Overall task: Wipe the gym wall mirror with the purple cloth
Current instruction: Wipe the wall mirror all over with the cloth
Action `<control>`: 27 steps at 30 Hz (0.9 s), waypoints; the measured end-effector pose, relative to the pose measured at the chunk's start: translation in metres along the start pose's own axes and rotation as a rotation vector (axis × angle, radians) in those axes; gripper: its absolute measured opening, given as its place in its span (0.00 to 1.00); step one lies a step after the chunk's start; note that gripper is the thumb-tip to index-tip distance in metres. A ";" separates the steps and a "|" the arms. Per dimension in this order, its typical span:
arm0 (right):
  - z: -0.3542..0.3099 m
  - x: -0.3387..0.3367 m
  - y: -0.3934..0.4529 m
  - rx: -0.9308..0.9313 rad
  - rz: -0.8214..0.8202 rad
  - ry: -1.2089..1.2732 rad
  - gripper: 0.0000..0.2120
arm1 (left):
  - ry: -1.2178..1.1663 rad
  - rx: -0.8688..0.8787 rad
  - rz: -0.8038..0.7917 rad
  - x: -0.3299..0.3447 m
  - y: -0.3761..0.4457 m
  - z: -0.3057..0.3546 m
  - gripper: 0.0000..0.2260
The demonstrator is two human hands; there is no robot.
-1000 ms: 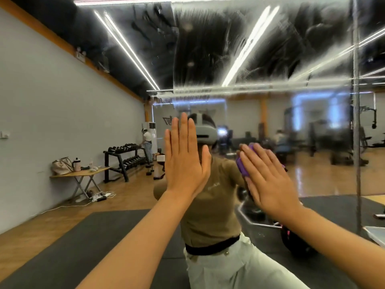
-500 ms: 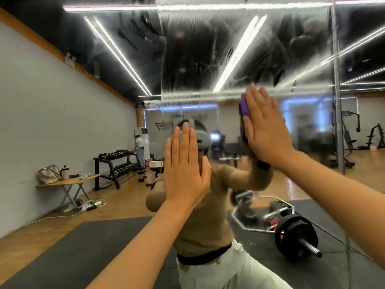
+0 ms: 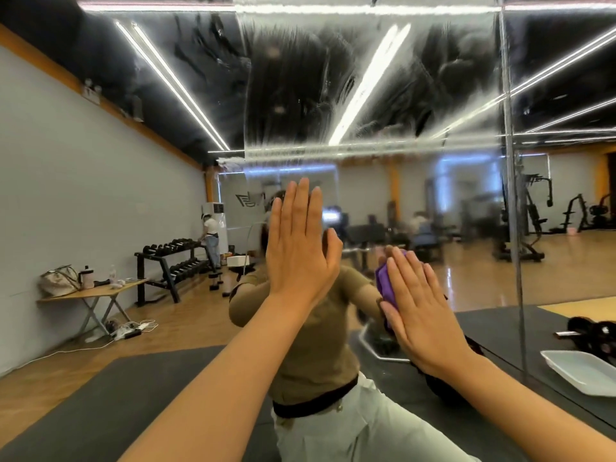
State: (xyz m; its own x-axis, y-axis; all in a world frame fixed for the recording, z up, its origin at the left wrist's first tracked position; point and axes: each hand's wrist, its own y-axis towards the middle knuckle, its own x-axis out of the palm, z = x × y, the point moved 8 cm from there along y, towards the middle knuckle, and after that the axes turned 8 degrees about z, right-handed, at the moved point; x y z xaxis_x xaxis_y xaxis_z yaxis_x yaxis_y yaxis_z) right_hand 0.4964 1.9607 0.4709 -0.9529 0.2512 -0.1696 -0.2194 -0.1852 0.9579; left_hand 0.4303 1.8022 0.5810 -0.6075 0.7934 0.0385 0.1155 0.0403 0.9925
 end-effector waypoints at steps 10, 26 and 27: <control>0.028 -0.026 0.142 0.100 0.104 0.090 0.30 | 0.035 0.024 -0.037 0.011 0.004 -0.002 0.31; -0.003 -0.010 0.007 -0.242 0.013 0.014 0.26 | 0.062 0.040 -0.001 0.010 0.003 -0.001 0.30; -0.003 -0.009 0.010 -0.255 0.011 0.017 0.26 | 0.065 0.042 0.000 0.011 0.003 -0.001 0.30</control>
State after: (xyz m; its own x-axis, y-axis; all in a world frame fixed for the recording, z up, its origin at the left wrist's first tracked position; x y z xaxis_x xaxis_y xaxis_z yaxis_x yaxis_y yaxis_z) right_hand 0.5026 1.9537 0.4812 -0.9585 0.2325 -0.1652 -0.2524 -0.4219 0.8708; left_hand 0.4233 1.8108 0.5843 -0.6568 0.7525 0.0477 0.1482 0.0668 0.9867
